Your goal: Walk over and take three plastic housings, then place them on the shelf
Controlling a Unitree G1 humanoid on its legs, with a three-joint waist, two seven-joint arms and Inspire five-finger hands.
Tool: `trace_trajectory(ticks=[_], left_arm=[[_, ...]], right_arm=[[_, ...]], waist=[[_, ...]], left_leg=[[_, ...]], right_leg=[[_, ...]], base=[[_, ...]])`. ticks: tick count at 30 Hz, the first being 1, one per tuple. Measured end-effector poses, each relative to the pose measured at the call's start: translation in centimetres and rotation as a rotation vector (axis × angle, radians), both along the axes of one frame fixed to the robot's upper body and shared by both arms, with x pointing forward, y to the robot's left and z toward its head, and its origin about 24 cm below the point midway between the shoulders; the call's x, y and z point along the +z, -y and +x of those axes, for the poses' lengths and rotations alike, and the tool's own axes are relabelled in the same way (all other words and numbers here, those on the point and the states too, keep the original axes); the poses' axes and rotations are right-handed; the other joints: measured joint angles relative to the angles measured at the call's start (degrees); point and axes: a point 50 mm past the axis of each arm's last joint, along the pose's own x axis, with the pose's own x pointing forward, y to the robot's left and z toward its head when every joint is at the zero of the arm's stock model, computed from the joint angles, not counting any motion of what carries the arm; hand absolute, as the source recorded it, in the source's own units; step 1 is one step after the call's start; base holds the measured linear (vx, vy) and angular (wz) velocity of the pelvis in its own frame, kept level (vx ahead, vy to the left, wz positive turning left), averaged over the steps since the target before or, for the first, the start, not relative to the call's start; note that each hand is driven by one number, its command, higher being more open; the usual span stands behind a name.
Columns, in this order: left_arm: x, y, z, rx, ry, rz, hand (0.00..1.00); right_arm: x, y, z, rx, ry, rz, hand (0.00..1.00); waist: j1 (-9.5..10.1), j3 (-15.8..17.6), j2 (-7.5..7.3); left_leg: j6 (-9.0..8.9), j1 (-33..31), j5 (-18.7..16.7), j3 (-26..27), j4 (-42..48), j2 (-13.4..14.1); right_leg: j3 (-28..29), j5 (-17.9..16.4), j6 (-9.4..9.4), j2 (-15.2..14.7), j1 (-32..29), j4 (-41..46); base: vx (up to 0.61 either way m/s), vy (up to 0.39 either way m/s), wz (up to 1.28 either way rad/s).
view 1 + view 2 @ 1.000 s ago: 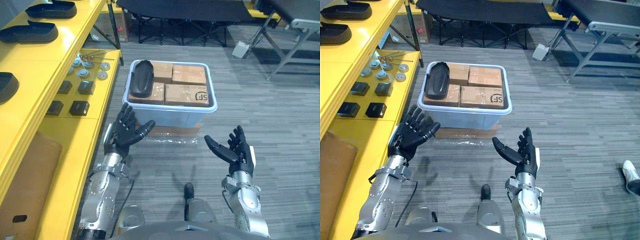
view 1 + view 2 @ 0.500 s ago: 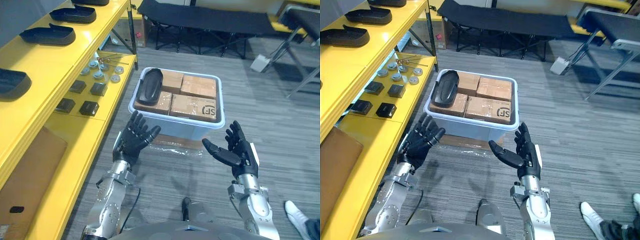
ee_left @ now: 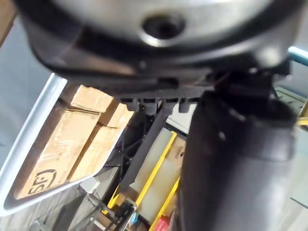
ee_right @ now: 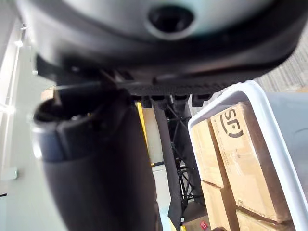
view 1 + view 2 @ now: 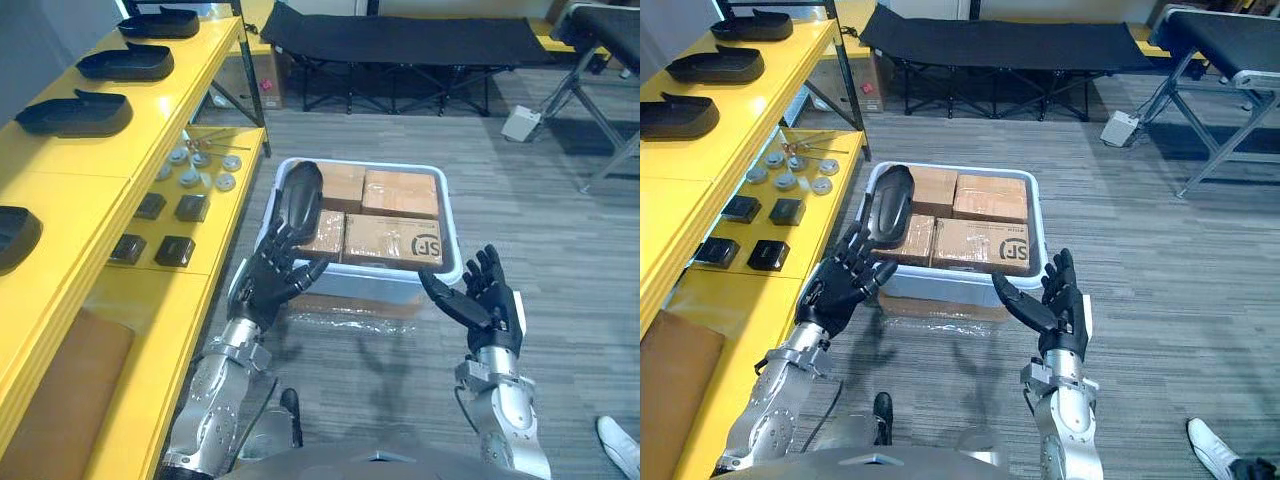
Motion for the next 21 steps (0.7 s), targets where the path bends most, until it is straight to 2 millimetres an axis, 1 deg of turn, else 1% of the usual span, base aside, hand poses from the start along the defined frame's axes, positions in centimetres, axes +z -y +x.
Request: trace_trajectory(ticks=[2,5,9,10,12,13,14,15,17,19,21], left_arm=[[0.2,0.3,0.1,-0.006,0.01,-0.008,1.0],[0.5,0.6,0.1,0.0,0.022,0.011,1.0],[0.5,0.6,0.1,0.008,0.02,0.036,1.0],[0.5,0.6,0.1,0.008,0.02,0.043,1.0],[0.4,0.6,0.1,0.009,0.018,0.046,1.0],[0.4,0.6,0.1,0.011,0.019,0.049,1.0],[0.5,0.5,0.1,0.014,0.021,0.05,1.0],[0.5,0.5,0.1,0.014,0.022,0.051,1.0],[0.6,0.4,0.0,0.017,0.025,0.068,1.0],[0.6,0.2,-0.1,0.023,0.025,0.083,1.0],[0.5,-0.2,0.0,0.034,0.018,0.088,1.0]], right_arm=[[0.0,-0.1,0.0,-0.003,-0.001,0.004,1.0],[-0.1,0.0,0.0,-0.003,-0.013,0.006,1.0],[-0.5,-0.1,0.0,0.012,-0.049,-0.008,1.0],[-0.5,-0.1,0.1,0.016,-0.059,-0.01,1.0],[-0.8,0.1,0.7,0.026,-0.076,-0.056,1.0],[-0.7,0.2,1.4,0.025,-0.078,-0.075,1.0],[-0.5,0.3,2.2,0.019,-0.071,-0.087,1.0],[-0.3,0.4,2.5,0.016,-0.066,-0.092,1.0],[0.7,0.5,3.8,0.001,-0.025,-0.1,1.0],[1.1,0.4,4.4,-0.004,-0.001,-0.09,1.0],[1.3,0.3,4.7,-0.002,0.012,-0.073,1.0]], waist=[[-0.16,0.0,0.0],[-1.07,-0.11,0.14],[-1.19,-0.33,0.52],[-1.19,-0.36,0.58],[-1.01,-0.38,0.59],[-0.72,-0.42,0.66],[-0.24,-0.44,0.73],[0.06,-0.44,0.74],[0.68,-0.48,0.79],[0.74,-0.49,0.81],[1.43,-0.52,0.81]], left_leg=[[-0.04,0.28,0.96,0.02,-1.64,0.0],[-0.29,0.52,2.29,-0.34,-4.29,0.06],[-0.47,0.77,4.15,-0.71,-6.85,0.23],[-0.88,0.74,4.99,-1.13,-7.59,0.29],[-0.98,0.73,6.04,-1.76,-8.87,0.34],[-0.87,0.62,6.91,-2.11,-10.05,0.47],[-0.74,0.59,7.87,-2.39,-11.42,0.72],[-0.7,0.59,8.31,-2.57,-12.11,0.84],[-0.63,0.66,9.97,-3.44,-14.23,1.09],[-0.59,0.58,10.46,-3.65,-14.69,1.12],[-0.52,0.77,10.51,-3.68,-14.74,1.09]], right_leg=[[-0.4,0.36,-0.12,0.04,-0.01,-0.94],[-1.67,0.75,-0.27,0.38,-0.04,-2.04],[-2.31,1.35,-0.54,1.06,-0.35,-2.86],[-2.82,1.48,-0.54,1.23,-0.41,-2.99],[-3.32,1.61,-0.58,1.48,-0.65,-2.99],[-3.69,1.77,-0.65,1.71,-1.1,-2.99],[-3.97,2.03,-0.7,2.05,-1.65,-3.07],[-4.21,2.13,-0.75,2.19,-1.83,-3.12],[-5.23,2.3,-0.85,2.62,-2.21,-3.18],[-5.86,2.33,-0.81,2.67,-2.2,-3.17],[-5.97,2.34,-0.78,2.56,-2.19,-3.18]], base=[[-0.01,-0.016,0.02],[-0.02,-0.032,0.12],[-0.03,-0.014,0.07],[-0.03,-0.015,0.16],[-0.03,-0.013,0.17],[-0.05,-0.01,0.14],[-0.05,-0.011,0.14],[-0.06,-0.014,0.15],[-0.06,-0.017,0.21],[-0.05,-0.005,0.17],[-0.04,0.01,0.05]])
